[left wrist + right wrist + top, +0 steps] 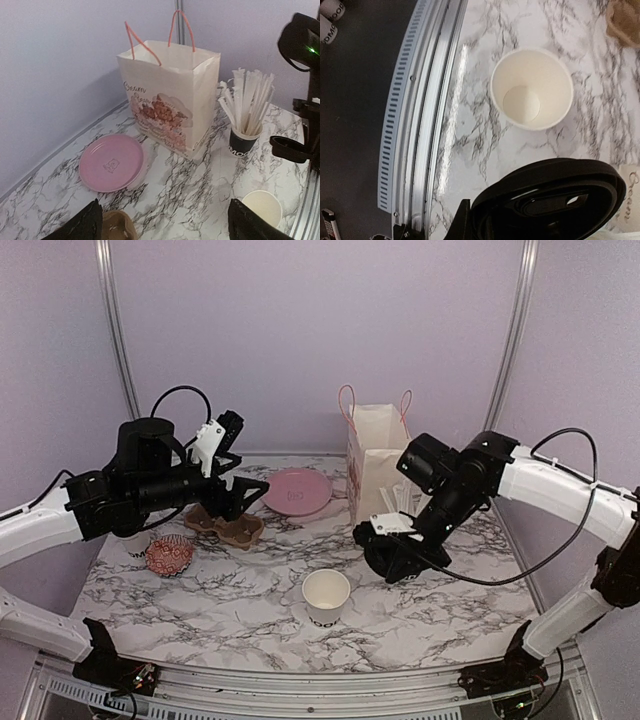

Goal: Pack the takeout coffee

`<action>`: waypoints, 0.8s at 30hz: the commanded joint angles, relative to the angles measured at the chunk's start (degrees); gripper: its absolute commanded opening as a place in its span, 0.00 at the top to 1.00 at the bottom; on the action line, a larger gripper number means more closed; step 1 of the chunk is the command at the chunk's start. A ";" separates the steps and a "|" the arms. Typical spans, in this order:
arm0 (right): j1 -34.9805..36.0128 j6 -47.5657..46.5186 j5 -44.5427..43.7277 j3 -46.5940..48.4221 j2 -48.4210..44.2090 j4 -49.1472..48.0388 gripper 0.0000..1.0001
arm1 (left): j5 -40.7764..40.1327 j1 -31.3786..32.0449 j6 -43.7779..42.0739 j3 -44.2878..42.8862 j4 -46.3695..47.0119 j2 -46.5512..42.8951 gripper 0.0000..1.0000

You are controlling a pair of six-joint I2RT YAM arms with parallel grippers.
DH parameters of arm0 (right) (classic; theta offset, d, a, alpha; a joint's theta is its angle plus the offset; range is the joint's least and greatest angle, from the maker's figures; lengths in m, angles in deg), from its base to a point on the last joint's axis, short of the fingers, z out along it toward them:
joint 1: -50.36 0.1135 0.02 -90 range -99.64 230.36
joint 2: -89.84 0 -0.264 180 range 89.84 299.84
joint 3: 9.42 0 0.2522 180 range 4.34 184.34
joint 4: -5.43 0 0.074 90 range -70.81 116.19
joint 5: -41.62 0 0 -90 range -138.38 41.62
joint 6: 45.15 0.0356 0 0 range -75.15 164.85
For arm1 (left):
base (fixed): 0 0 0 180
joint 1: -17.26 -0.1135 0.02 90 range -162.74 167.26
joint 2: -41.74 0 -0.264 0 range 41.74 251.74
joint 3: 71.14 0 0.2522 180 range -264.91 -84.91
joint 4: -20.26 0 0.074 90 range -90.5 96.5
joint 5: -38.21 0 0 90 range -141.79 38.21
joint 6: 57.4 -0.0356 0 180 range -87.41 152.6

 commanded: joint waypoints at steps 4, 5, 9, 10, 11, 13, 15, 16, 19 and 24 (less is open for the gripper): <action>0.01 -3.12 20.59 26.55 11.54 4.34 0.93 | 4.75 7.93 -0.22 10.48 36.69 -2.24 0.12; -0.13 -3.06 22.66 29.15 12.78 4.09 0.93 | 3.86 9.10 -1.47 11.07 39.19 -1.63 0.12; -1.82 -1.43 31.47 36.86 16.56 2.81 0.93 | 1.65 11.55 -3.73 12.52 46.48 -0.02 0.11; -2.30 -1.04 33.24 37.92 17.14 2.92 0.93 | 1.87 11.65 -3.54 12.81 47.71 0.39 0.10; -2.56 -0.87 34.41 38.46 17.52 2.93 0.93 | 2.60 11.71 -3.43 12.95 48.50 0.82 0.09; -2.75 -0.84 34.97 38.72 17.67 2.81 0.92 | 4.41 11.87 -3.36 12.93 49.17 1.94 0.08; -2.83 -0.69 34.92 38.50 17.44 2.76 0.92 | 4.81 12.24 -3.42 13.13 49.84 3.08 0.07; -2.82 -0.66 34.86 38.27 17.23 2.69 0.92 | 4.94 12.42 -3.54 13.22 50.24 3.54 0.06; -2.92 -0.37 34.58 37.61 16.38 2.05 0.92 | 4.83 12.75 -3.83 13.81 51.61 4.75 0.07; -2.92 0.36 35.13 37.69 16.08 1.38 0.92 | 5.28 13.19 -4.09 14.99 54.37 6.39 0.08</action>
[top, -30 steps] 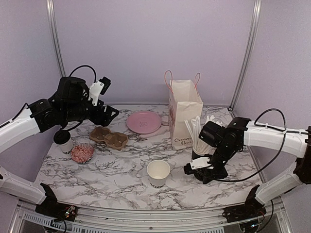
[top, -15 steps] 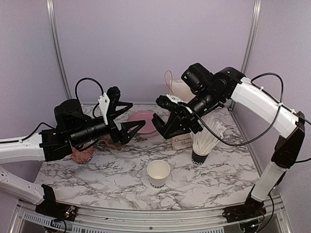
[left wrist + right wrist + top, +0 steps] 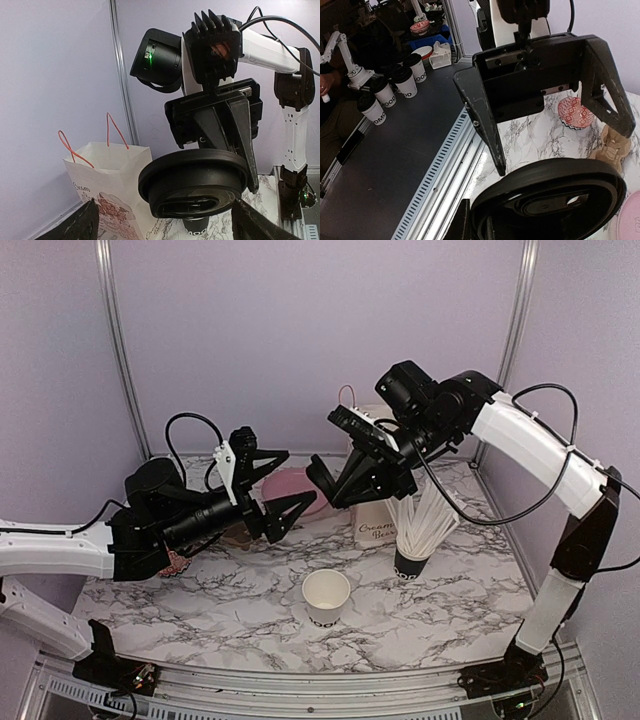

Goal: Pack the takeout coffee

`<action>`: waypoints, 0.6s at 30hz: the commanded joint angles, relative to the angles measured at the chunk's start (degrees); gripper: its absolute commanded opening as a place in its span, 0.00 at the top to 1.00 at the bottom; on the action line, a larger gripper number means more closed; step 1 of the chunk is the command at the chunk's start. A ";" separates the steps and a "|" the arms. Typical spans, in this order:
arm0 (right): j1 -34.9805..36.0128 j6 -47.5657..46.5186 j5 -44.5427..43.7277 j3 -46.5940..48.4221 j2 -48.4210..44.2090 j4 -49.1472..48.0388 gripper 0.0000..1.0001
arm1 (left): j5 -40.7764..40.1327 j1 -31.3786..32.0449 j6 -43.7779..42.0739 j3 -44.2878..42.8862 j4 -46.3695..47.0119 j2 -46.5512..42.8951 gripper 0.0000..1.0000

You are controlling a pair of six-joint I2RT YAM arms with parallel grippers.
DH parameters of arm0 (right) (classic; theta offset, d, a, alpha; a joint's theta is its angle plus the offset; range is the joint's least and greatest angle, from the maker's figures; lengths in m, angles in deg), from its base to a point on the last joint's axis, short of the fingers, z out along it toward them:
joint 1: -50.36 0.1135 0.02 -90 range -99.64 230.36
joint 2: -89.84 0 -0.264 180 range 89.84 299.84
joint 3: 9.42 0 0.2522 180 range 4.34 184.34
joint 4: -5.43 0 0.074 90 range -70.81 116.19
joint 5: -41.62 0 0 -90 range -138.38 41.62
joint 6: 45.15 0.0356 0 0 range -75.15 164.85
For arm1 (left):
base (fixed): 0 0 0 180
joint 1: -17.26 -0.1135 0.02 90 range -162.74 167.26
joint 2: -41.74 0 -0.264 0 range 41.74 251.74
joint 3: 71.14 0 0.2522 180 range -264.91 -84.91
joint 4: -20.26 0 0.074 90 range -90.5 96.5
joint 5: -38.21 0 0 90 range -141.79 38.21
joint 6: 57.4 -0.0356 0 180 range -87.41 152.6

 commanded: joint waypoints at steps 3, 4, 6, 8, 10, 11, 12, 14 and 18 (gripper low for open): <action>-0.19 1.36 2.37 1.84 -1.16 -0.38 0.92 | 2.32 1.24 -2.57 0.44 5.97 2.24 0.07; -0.16 1.52 2.64 2.04 -1.13 -0.50 0.92 | 2.66 1.49 -3.23 0.36 6.02 2.69 0.07; -0.17 1.81 3.37 2.32 -1.05 -0.62 0.92 | 2.77 1.77 -3.91 0.08 5.98 3.44 0.07; -0.18 1.90 3.60 2.47 -1.04 -0.72 0.92 | 3.42 1.97 -4.11 -0.58 6.03 4.31 0.07; -0.15 2.04 3.59 2.58 -1.12 -0.80 0.91 | 3.73 2.23 -4.31 -1.27 6.03 5.23 0.09; -0.20 2.08 3.71 2.60 -1.08 -0.88 0.91 | 3.66 2.28 -4.34 -1.57 6.03 5.66 0.09; -0.20 2.12 3.88 2.54 -1.20 -0.90 0.91 | 3.48 2.40 -4.45 -1.96 6.03 6.14 0.10; -0.17 2.21 4.07 2.29 -1.34 -1.03 0.91 | 2.75 2.65 -4.58 -2.62 6.07 6.92 0.11; -0.22 2.38 4.19 1.54 -1.78 -1.29 0.90 | 1.92 3.34 -4.40 -3.62 7.31 8.35 0.13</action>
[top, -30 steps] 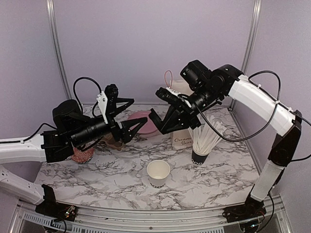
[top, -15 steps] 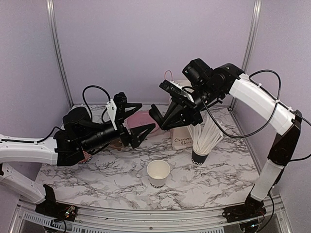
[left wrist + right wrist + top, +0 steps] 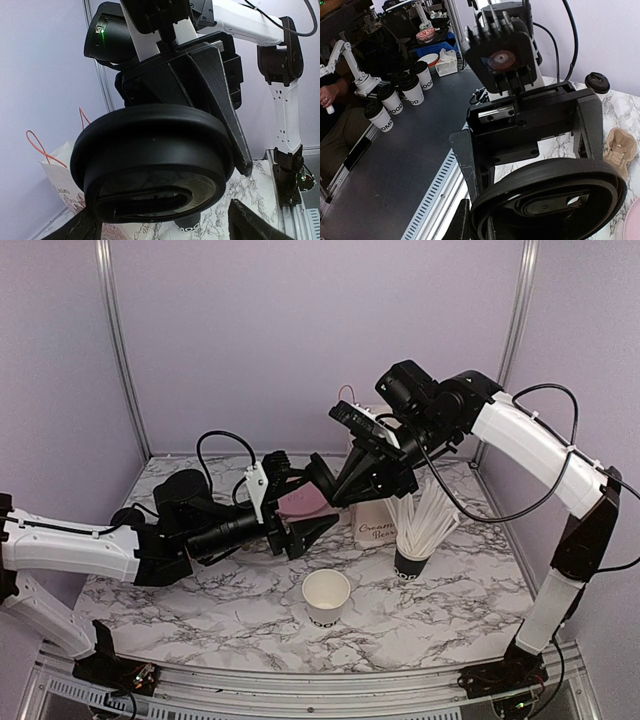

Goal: Pack the takeout coffee

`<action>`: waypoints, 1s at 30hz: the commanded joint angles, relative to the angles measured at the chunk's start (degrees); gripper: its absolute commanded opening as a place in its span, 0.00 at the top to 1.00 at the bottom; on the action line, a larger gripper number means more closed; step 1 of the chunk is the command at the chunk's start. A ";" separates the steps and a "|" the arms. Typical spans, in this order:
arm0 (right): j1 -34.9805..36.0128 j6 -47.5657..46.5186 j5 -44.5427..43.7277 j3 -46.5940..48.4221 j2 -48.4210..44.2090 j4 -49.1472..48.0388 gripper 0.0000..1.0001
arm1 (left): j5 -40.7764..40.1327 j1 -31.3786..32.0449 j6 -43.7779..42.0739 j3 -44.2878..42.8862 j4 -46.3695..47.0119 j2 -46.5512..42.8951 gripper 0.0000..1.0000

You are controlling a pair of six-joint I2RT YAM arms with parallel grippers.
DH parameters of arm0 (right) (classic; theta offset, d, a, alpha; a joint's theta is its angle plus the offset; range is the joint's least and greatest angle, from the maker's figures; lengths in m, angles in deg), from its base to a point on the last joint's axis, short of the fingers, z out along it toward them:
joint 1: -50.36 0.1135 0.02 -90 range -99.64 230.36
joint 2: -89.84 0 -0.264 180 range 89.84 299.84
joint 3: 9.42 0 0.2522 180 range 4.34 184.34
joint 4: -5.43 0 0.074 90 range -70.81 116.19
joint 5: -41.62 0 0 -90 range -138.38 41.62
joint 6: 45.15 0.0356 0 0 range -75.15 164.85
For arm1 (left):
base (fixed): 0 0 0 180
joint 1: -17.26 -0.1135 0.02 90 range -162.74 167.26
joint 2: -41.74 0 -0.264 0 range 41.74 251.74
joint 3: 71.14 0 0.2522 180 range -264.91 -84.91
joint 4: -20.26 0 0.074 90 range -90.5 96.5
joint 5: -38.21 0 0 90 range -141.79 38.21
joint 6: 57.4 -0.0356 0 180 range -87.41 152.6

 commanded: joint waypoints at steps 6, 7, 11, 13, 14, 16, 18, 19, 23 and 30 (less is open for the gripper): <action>-0.16 0.86 1.68 0.68 -2.19 -1.23 0.89 | -2.42 2.11 0.47 -3.25 6.92 2.10 0.15; -0.19 0.83 1.68 0.56 -2.33 -1.20 0.89 | -2.79 2.21 0.73 -3.25 7.15 2.07 0.16; -0.18 0.73 1.41 -0.18 -2.64 -1.44 0.89 | -3.94 2.23 1.79 -3.17 7.71 1.77 0.18; -0.20 0.67 1.32 -0.51 -2.73 -1.50 0.89 | -4.16 2.23 2.46 -3.00 7.85 1.46 0.18; -0.16 0.64 1.24 -0.65 -2.69 -1.54 0.89 | -4.08 2.19 2.74 -2.89 7.89 1.24 0.17; -0.17 0.69 1.25 -0.88 -2.67 -1.59 0.89 | -4.05 2.21 3.27 -2.72 7.95 0.99 0.16; -0.19 0.67 1.23 -0.99 -2.73 -1.71 0.89 | -4.17 2.23 3.77 -2.72 7.96 0.88 0.17; -0.20 0.67 1.36 -0.97 -2.69 -1.72 0.89 | -4.06 2.23 3.77 -2.72 7.96 0.87 0.18; -0.19 0.97 0.99 -0.98 -2.65 -1.87 0.87 | -3.83 2.23 4.04 -2.67 7.89 0.94 0.23; -4.79 1.95 -3.07 -3.69 -5.38 -2.79 0.59 | -4.38 2.23 4.18 -3.32 -1.06 -0.83 0.25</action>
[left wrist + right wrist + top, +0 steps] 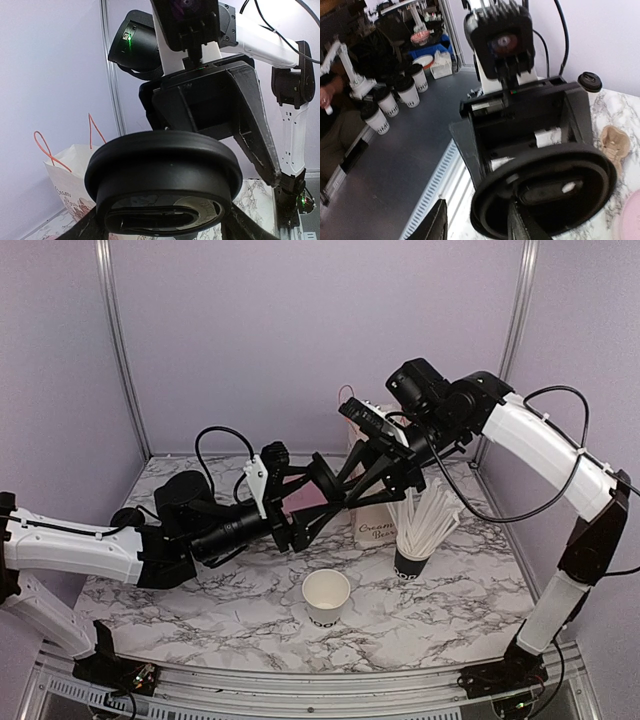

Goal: Pack the takeout coffee

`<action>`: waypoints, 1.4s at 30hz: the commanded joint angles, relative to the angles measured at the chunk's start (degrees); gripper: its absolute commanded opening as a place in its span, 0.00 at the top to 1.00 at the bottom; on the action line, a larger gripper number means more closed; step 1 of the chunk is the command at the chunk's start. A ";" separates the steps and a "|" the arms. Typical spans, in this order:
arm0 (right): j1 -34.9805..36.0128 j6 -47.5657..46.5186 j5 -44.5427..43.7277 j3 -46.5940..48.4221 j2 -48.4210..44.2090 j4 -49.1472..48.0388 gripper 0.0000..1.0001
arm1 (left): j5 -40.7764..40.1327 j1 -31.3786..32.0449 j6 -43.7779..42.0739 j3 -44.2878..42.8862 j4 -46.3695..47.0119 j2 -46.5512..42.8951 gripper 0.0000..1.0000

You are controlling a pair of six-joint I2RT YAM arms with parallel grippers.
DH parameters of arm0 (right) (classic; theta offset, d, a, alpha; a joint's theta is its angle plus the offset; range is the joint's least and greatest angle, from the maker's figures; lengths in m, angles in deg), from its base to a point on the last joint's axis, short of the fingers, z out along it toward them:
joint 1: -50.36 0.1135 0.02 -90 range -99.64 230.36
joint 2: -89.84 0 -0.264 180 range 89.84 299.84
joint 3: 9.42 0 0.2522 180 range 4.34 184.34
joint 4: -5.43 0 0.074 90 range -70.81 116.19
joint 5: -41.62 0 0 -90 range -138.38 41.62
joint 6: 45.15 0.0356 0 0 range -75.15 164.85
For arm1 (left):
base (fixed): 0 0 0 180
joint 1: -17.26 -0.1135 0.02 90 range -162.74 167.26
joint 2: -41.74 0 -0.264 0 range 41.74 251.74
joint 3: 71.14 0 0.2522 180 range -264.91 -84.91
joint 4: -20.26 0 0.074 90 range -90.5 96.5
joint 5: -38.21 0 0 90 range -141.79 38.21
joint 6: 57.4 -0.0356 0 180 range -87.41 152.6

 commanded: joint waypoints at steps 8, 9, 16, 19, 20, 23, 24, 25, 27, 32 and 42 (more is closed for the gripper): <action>-10.42 7.67 -15.76 -27.45 -17.93 -19.84 0.39 | 2.57 0.59 2.33 -11.77 -43.60 -3.96 0.27; -10.46 8.61 -17.54 -30.16 -19.31 -22.14 0.38 | 3.16 0.59 2.86 -13.82 -49.22 -3.26 0.27; -10.64 14.37 -27.23 -39.30 -21.13 -30.23 0.35 | 4.55 0.59 5.91 -26.48 -79.10 3.67 0.29; -10.64 15.83 -32.81 -40.59 -20.36 -32.70 0.35 | 4.23 0.57 6.05 -29.24 -85.32 5.96 0.30; -10.64 16.02 -33.71 -40.49 -19.82 -32.66 0.35 | 4.44 0.59 6.17 -30.37 -86.83 6.80 0.30; -10.64 16.76 -32.97 -40.09 -17.80 -31.69 0.25 | 6.10 0.59 6.33 -33.04 -91.68 10.37 0.30; -10.64 16.79 -32.43 -40.34 -17.31 -31.63 0.17 | 6.19 0.59 6.34 -34.12 -93.03 11.51 0.30; -10.64 16.96 -32.30 -40.79 -16.96 -31.88 0.03 | 6.19 0.59 6.32 -35.17 -94.20 12.56 0.30; -10.64 17.67 -32.06 -41.35 -16.18 -32.03 0.01 | 5.98 0.59 6.19 -36.96 -95.60 14.11 0.30; -10.64 17.51 -28.05 -40.69 -13.71 -30.19 0.01 | 5.49 0.59 5.88 -39.94 -96.74 16.59 0.31; -10.64 17.52 -26.25 -42.39 -14.66 -31.56 0.01 | 6.47 0.59 5.63 -44.21 -99.17 20.50 0.32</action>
